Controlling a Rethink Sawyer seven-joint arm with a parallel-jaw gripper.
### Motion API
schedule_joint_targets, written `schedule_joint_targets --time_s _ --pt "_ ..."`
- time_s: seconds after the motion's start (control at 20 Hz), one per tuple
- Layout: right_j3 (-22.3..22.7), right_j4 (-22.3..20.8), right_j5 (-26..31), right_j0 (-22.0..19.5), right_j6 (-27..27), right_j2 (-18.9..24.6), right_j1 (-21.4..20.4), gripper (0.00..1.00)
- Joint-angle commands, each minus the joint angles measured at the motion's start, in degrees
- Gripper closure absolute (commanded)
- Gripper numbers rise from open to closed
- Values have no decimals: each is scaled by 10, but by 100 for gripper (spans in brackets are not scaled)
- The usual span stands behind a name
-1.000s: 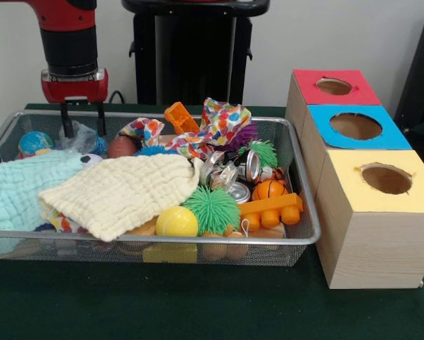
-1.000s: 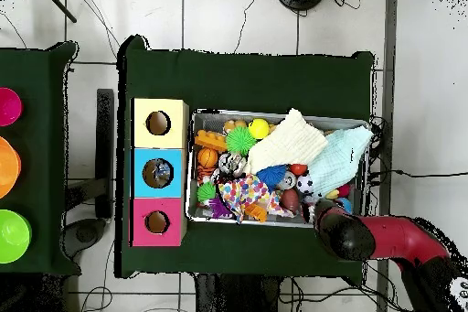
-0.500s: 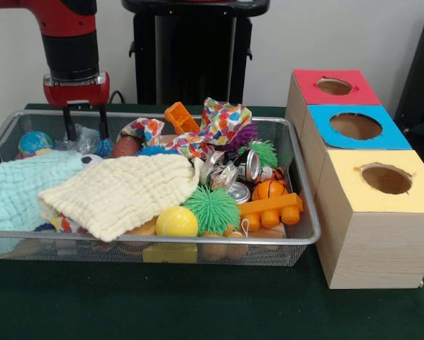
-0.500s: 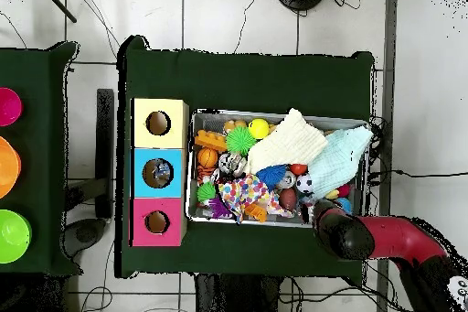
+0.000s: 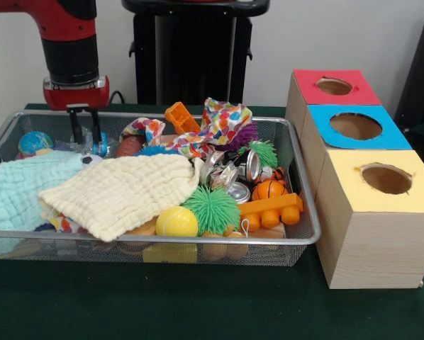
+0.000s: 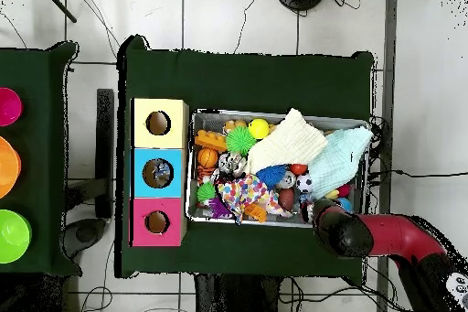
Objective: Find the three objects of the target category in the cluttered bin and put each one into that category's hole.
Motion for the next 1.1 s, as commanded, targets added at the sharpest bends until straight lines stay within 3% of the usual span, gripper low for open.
schedule_joint_targets --time_s 0.05,0.6,1.1 --pt "-35 -31 -5 29 8 -25 21 100" --pt "-29 -13 6 32 -7 -20 15 100" --pt "57 95 83 58 -12 26 -146 100"
